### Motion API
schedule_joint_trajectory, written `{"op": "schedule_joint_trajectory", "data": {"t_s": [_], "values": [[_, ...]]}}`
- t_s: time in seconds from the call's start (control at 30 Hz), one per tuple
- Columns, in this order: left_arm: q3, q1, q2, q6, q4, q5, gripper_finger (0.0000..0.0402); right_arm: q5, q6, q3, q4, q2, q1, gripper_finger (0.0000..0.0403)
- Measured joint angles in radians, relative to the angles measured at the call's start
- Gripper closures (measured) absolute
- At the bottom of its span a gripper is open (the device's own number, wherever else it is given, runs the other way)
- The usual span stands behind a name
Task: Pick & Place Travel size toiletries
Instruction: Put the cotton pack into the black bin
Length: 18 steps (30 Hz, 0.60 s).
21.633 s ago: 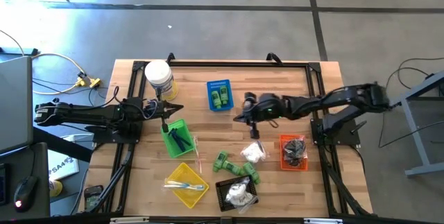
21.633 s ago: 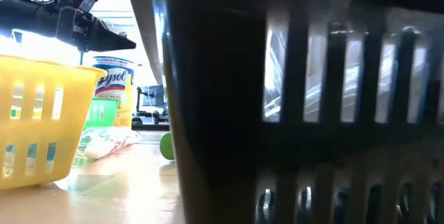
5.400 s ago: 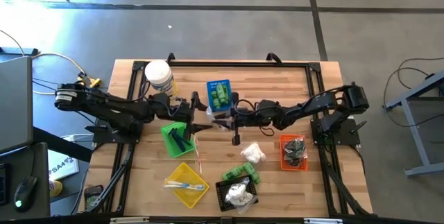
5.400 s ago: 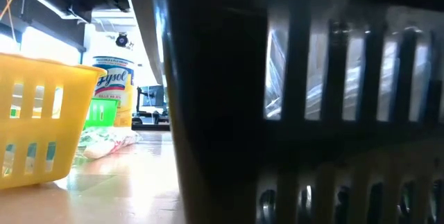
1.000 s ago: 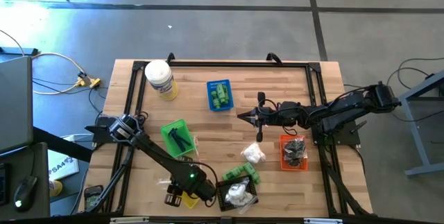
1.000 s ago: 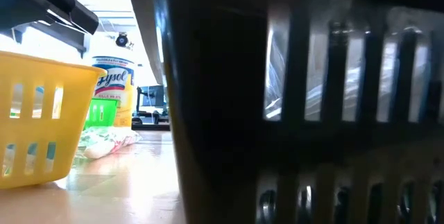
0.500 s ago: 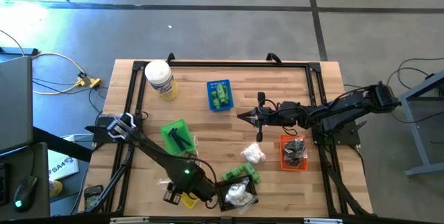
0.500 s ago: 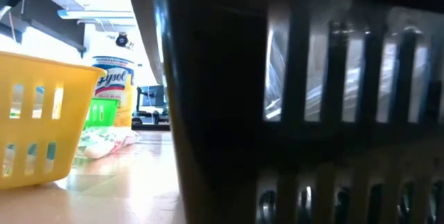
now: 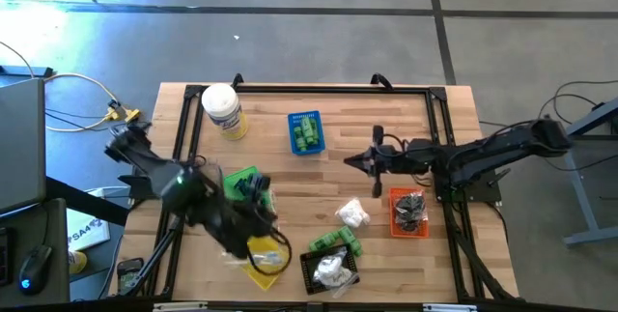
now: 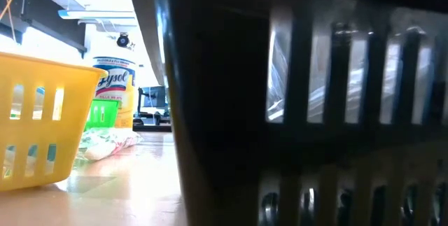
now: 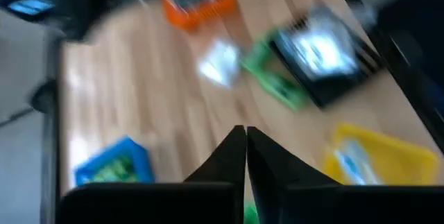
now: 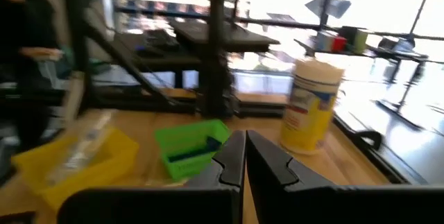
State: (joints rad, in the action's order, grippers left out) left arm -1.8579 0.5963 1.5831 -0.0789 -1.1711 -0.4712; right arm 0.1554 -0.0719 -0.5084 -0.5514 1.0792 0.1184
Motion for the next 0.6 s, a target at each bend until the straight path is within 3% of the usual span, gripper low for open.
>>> {"op": "schedule_joint_trajectory", "data": {"t_s": [0.13, 0.37, 0.6], "values": [[0.166, -0.079, -0.122, 0.114, 0.246, -0.018, 0.0389, -0.034, 0.016, 0.043, -0.007, -0.068, 0.007, 0.0396], [0.624, -0.247, -0.37, 0.206, 0.775, -0.01, 0.04, 0.021, 0.026, 0.116, -0.004, -0.171, 0.006, 0.0396], [1.034, -0.345, -0.646, 0.256, 1.065, 0.102, 0.0401, 0.025, 0.022, 0.168, -0.008, -0.24, -0.01, 0.0396]]}}
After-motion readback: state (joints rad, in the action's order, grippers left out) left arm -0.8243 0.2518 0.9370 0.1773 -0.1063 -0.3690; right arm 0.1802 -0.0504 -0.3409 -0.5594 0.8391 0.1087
